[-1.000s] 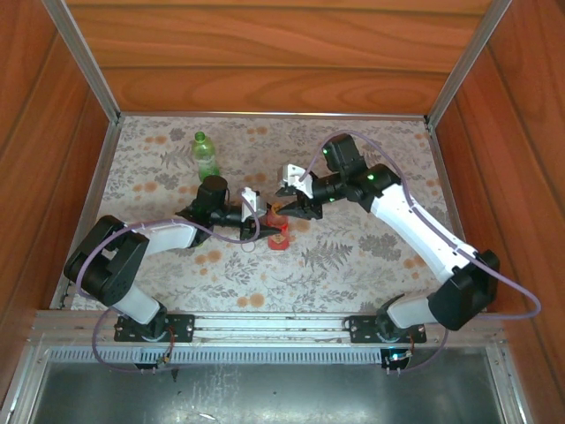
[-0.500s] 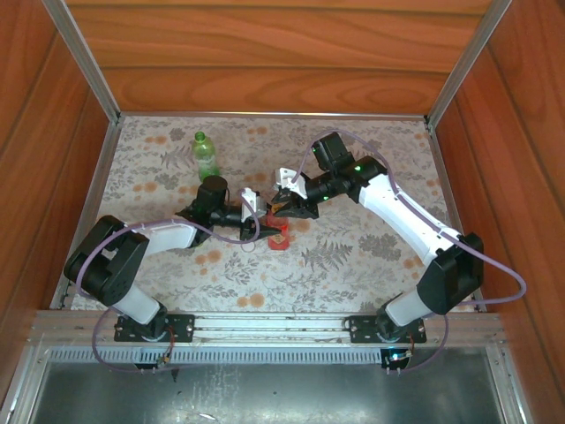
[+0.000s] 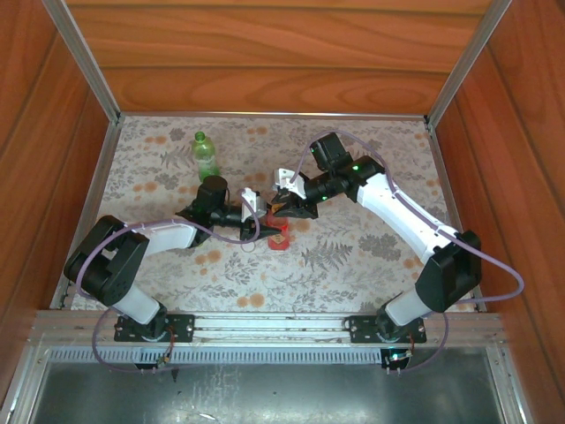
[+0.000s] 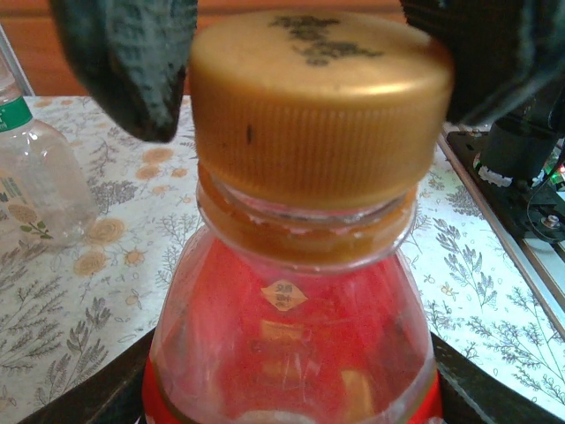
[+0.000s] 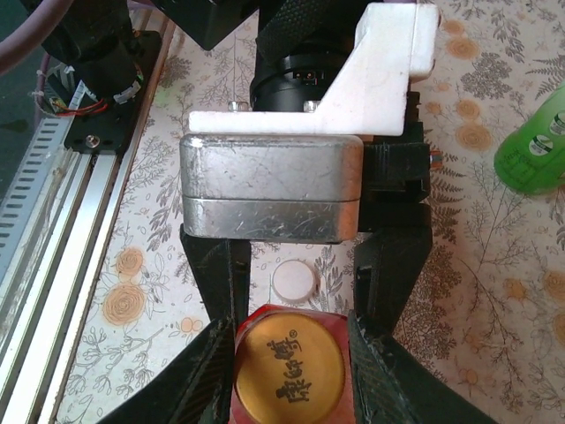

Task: Screw on the bottle caps

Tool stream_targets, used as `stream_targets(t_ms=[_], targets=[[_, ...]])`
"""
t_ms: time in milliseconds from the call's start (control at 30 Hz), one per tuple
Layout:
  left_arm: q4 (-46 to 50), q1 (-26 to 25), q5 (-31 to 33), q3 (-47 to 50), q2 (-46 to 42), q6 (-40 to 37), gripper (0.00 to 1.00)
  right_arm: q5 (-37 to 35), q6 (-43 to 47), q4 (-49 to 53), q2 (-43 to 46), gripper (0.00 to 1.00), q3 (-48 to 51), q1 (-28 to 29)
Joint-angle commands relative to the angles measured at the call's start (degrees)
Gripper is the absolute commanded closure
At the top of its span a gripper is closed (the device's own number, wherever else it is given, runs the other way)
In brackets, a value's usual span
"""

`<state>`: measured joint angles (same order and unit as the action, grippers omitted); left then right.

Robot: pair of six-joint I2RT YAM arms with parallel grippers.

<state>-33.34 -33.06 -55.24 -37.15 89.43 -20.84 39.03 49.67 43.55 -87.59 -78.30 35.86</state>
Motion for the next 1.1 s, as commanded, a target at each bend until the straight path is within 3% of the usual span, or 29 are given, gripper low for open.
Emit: stream_targets(t_ms=[0, 333, 533, 733, 933, 1067], targets=[[0.9, 0.12, -0.1, 0.41, -0.39, -0.45, 0.42, -0.01, 0.66, 0.87, -0.74, 0.65, -0.9, -0.47], [0.84, 0.36, 5.16, -1.15, -1.01, 4.01, 0.43, -3.86, -1.58, 0.12, 1.01, 0.66, 3.19, -0.51], [0.83, 0.42, 11.66, -3.42, -0.42, 8.53, 0.43, -10.53, -15.51, -9.48, 4.36, 0.7, 9.73, -0.34], [0.82, 0.28, 16.52, -5.26, 1.78, 10.35, 0.43, -27.41, -38.07, -20.41, 8.33, 0.82, 17.71, 1.79], [0.88, 0.19, 20.89, -6.44, 2.56, 12.09, 0.43, -45.19, -53.05, -22.19, 9.92, 0.89, 21.74, 8.98], [0.84, 0.25, 21.72, -6.97, 2.84, 13.09, 0.43, -53.77, -58.75, -21.14, 10.63, 0.88, 22.73, 11.6]])
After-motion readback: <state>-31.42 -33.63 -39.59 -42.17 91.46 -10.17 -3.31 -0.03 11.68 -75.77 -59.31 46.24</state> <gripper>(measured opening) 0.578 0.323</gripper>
